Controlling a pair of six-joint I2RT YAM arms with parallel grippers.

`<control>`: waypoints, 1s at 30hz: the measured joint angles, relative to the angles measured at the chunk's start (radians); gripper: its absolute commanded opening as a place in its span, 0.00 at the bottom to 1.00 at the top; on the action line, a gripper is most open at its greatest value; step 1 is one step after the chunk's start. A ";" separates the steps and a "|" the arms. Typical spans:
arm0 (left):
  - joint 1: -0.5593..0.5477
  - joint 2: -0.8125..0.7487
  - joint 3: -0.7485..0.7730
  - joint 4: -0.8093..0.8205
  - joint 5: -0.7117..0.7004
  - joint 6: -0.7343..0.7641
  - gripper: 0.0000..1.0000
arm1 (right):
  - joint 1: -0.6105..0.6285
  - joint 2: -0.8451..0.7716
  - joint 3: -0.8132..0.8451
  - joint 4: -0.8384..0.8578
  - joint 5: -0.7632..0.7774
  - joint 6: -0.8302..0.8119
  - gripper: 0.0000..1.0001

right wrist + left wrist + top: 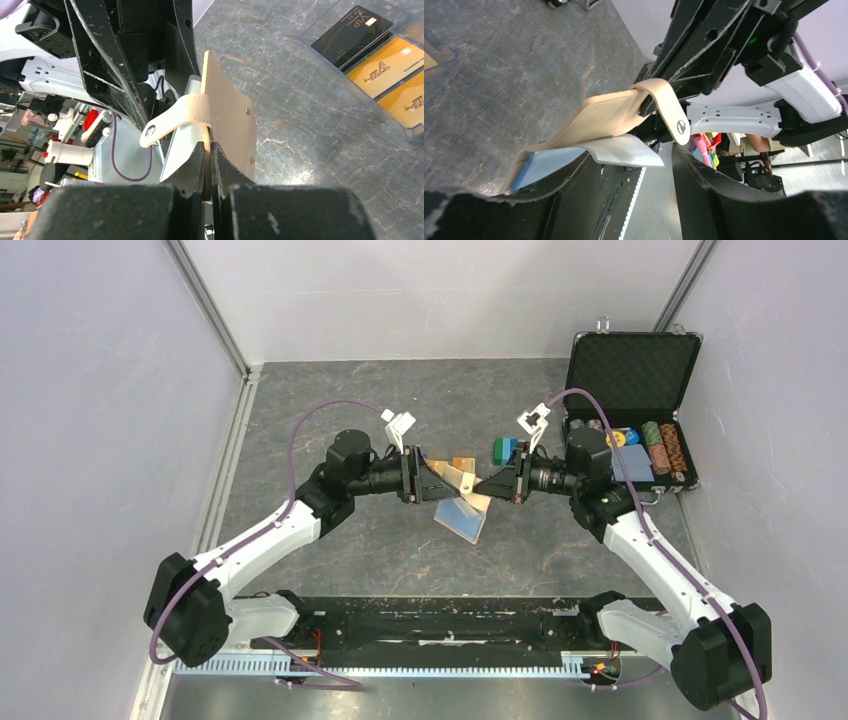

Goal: Put the credit cards into the card holder
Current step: Turn over the card slot in the card holder.

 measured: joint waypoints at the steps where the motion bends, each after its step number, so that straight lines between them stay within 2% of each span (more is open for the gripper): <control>1: 0.000 0.004 0.000 0.014 0.006 -0.010 0.63 | 0.000 0.000 -0.003 0.002 -0.003 0.006 0.00; 4: 0.000 0.023 0.000 0.071 0.021 -0.047 0.69 | 0.000 0.000 -0.015 0.016 -0.015 0.036 0.00; 9: 0.000 0.046 0.000 0.138 0.027 -0.083 0.69 | 0.000 0.000 -0.048 0.056 -0.027 0.100 0.00; 10: 0.000 0.051 0.000 0.150 0.032 -0.089 0.65 | 0.000 0.000 -0.055 0.066 -0.031 0.116 0.00; 16: -0.005 0.063 0.000 0.211 0.049 -0.104 0.32 | 0.000 0.000 -0.085 0.149 -0.055 0.236 0.00; 18: -0.007 0.064 0.000 0.227 0.053 -0.105 0.25 | 0.000 0.000 -0.089 0.179 -0.063 0.270 0.00; 26: -0.023 0.087 0.000 0.251 0.076 -0.101 0.16 | -0.002 0.001 -0.110 0.290 -0.085 0.394 0.00; 28: -0.027 0.087 0.000 0.243 0.076 -0.088 0.17 | -0.003 0.004 -0.115 0.306 -0.087 0.416 0.00; 30: -0.028 0.086 0.000 0.232 0.074 -0.071 0.23 | -0.005 0.007 -0.117 0.312 -0.092 0.432 0.00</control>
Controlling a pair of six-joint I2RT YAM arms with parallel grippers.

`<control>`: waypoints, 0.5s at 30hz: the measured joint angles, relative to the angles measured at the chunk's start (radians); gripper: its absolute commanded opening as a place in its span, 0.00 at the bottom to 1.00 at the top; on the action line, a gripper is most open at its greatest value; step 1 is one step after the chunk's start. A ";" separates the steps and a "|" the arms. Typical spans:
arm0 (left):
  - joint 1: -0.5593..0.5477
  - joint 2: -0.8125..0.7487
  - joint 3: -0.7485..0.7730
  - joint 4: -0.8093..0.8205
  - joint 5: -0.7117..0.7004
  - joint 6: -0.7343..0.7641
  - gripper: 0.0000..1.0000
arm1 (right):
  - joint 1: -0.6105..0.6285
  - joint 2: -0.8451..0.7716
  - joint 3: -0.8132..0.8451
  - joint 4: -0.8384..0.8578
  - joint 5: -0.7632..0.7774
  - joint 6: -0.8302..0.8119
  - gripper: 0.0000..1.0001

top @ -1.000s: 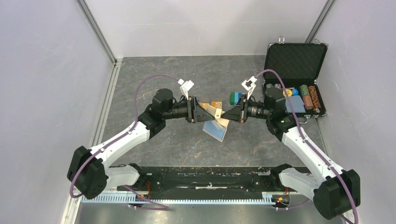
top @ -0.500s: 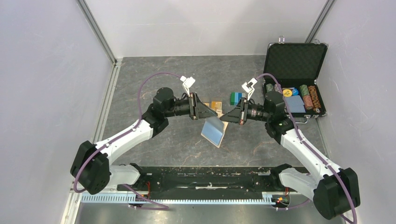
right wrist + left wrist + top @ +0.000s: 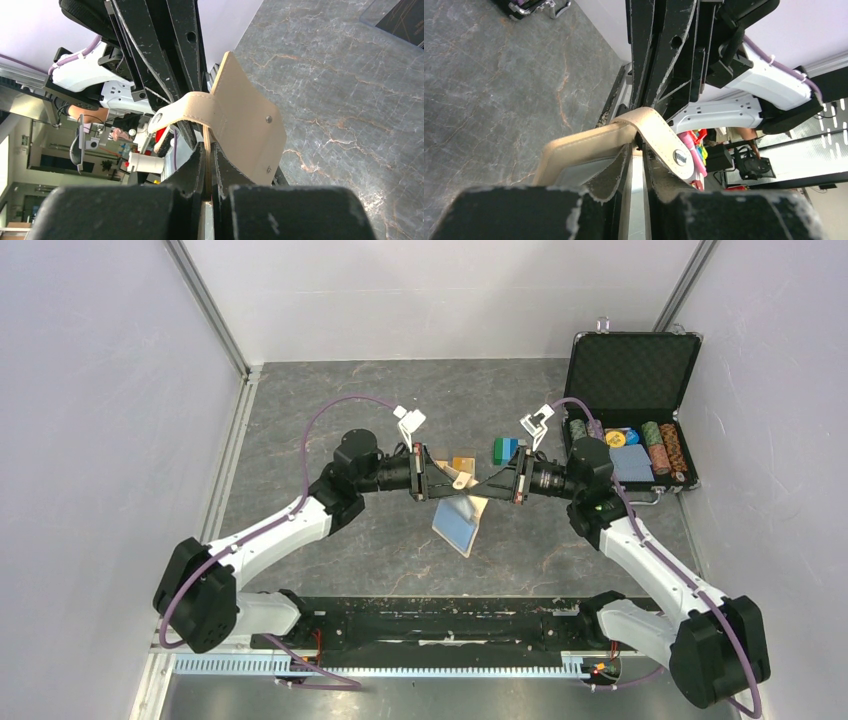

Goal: Put the credit cards into the card holder
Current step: Turn over the card slot in the card holder.

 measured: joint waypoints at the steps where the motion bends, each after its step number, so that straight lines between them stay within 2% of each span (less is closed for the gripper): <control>1: -0.001 -0.003 0.000 -0.014 -0.003 0.009 0.28 | 0.000 0.002 -0.001 0.001 0.000 0.005 0.00; 6: -0.007 -0.050 0.000 -0.136 -0.075 0.066 0.61 | -0.002 0.006 -0.011 0.016 0.000 0.018 0.00; 11: -0.009 -0.090 0.010 -0.287 -0.201 0.112 0.71 | -0.002 0.006 -0.013 0.023 -0.008 0.014 0.00; 15: -0.004 -0.095 0.024 -0.396 -0.274 0.118 0.72 | -0.002 0.006 -0.013 -0.035 -0.006 -0.047 0.00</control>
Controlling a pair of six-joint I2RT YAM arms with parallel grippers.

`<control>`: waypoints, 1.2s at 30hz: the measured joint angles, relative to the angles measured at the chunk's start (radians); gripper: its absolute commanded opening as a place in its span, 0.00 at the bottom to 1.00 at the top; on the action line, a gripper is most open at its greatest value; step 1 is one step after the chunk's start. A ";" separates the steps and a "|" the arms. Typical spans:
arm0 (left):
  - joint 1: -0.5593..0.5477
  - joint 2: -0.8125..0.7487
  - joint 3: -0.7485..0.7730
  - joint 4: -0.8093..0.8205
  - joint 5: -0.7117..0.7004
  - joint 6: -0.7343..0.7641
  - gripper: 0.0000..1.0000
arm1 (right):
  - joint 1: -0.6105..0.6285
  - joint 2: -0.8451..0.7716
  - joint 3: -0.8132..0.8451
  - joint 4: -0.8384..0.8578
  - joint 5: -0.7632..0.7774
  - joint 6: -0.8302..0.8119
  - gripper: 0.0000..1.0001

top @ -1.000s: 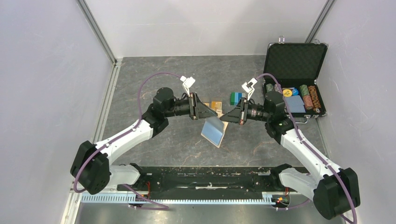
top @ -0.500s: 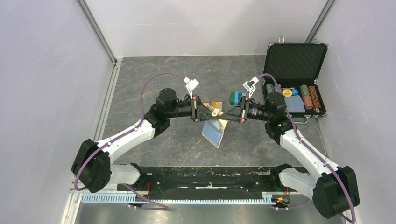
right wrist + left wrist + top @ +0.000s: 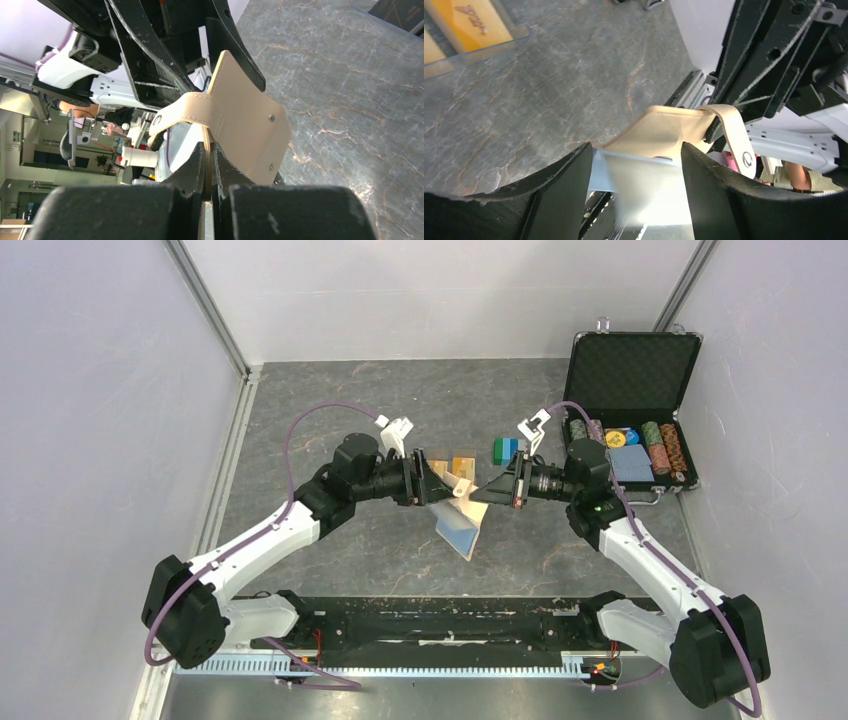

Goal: Put the credit cards into the card holder
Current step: Turn over the card slot in the card holder.

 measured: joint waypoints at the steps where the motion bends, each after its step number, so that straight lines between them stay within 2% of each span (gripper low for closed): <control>1: 0.000 -0.001 0.001 -0.016 -0.007 0.000 0.73 | 0.000 0.000 0.000 -0.019 0.001 -0.016 0.00; 9: 0.004 -0.001 0.004 -0.122 -0.024 0.000 0.73 | 0.001 0.000 0.000 -0.111 0.006 -0.101 0.00; 16: 0.008 0.020 -0.005 -0.129 0.011 0.000 0.70 | 0.001 0.011 0.000 -0.132 0.006 -0.127 0.00; 22: 0.008 0.069 -0.043 -0.095 0.058 -0.001 0.55 | 0.001 0.015 0.003 -0.135 0.006 -0.132 0.00; 29: 0.006 0.089 -0.066 -0.049 0.096 -0.002 0.43 | 0.001 0.018 0.008 -0.137 0.006 -0.132 0.00; 32: 0.006 0.089 -0.076 -0.012 0.118 -0.005 0.43 | 0.001 0.022 0.010 -0.138 0.006 -0.132 0.00; 36: 0.006 0.080 -0.094 0.040 0.140 -0.026 0.48 | 0.001 0.027 0.010 -0.139 0.005 -0.132 0.00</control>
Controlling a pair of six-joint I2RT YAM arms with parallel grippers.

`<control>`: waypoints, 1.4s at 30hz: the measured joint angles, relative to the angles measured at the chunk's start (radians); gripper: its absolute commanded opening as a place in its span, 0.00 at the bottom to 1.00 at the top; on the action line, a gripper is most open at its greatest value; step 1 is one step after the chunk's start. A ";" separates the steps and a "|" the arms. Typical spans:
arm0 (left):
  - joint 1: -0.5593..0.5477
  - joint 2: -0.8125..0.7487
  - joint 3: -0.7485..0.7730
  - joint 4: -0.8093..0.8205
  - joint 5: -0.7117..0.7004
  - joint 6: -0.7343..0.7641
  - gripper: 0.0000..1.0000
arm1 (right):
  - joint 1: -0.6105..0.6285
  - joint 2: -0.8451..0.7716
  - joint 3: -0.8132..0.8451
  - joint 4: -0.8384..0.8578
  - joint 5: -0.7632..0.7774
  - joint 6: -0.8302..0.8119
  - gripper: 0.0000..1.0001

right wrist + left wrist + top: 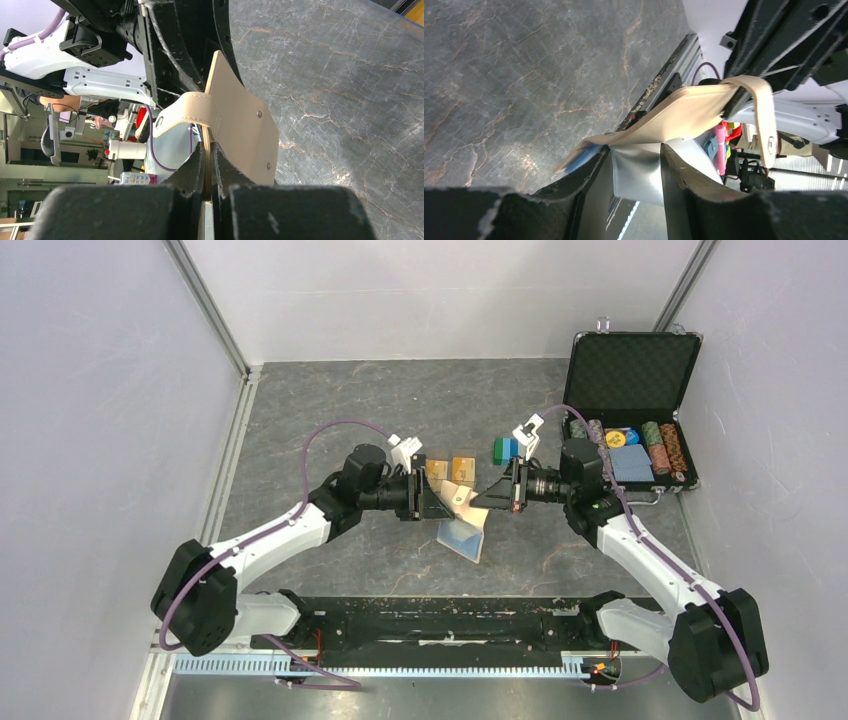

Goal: Put the credit cards into the card holder
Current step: Turn over the card slot in the card holder.

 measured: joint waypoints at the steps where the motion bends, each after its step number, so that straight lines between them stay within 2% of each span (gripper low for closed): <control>1: 0.000 -0.005 -0.004 0.013 0.005 -0.006 0.49 | 0.000 0.000 0.000 0.000 0.000 0.000 0.00; 9: 0.001 -0.026 -0.034 0.187 0.041 -0.110 0.66 | -0.001 -0.001 0.002 0.001 -0.010 0.002 0.00; 14: 0.001 -0.026 -0.040 0.287 0.053 -0.161 0.67 | -0.001 -0.005 0.004 0.006 -0.016 0.013 0.00; 18: 0.001 -0.026 -0.040 0.357 0.058 -0.196 0.62 | -0.001 -0.007 0.011 0.027 -0.032 0.036 0.00; 23: 0.002 -0.026 -0.040 0.428 0.063 -0.227 0.44 | 0.000 -0.007 0.021 0.040 -0.047 0.056 0.00; 30: 0.003 -0.041 -0.038 0.376 0.043 -0.234 0.45 | 0.007 -0.006 0.028 0.022 -0.040 0.046 0.00; 42: 0.000 -0.064 -0.036 0.180 -0.023 -0.234 0.68 | 0.006 -0.001 0.060 -0.080 0.113 -0.076 0.00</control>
